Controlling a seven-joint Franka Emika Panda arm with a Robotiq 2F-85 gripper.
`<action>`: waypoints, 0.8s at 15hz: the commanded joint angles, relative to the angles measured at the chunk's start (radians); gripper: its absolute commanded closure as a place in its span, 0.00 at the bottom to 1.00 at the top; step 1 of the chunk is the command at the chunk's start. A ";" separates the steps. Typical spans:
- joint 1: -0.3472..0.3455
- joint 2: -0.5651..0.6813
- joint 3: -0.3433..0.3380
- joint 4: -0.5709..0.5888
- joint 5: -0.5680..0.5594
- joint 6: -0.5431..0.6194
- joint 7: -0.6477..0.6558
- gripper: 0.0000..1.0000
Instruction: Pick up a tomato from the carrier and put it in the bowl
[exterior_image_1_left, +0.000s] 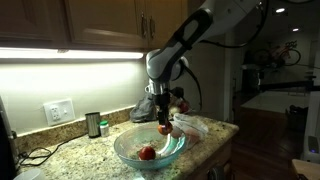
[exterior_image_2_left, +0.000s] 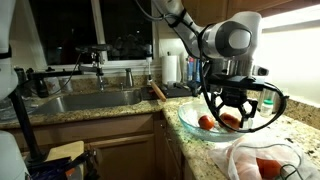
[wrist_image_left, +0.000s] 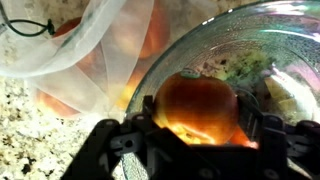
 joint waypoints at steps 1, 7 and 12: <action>-0.010 0.006 0.011 0.019 -0.021 -0.004 -0.005 0.44; -0.010 0.012 0.012 0.024 -0.027 -0.007 -0.003 0.44; -0.010 0.015 0.012 0.030 -0.028 -0.012 -0.003 0.03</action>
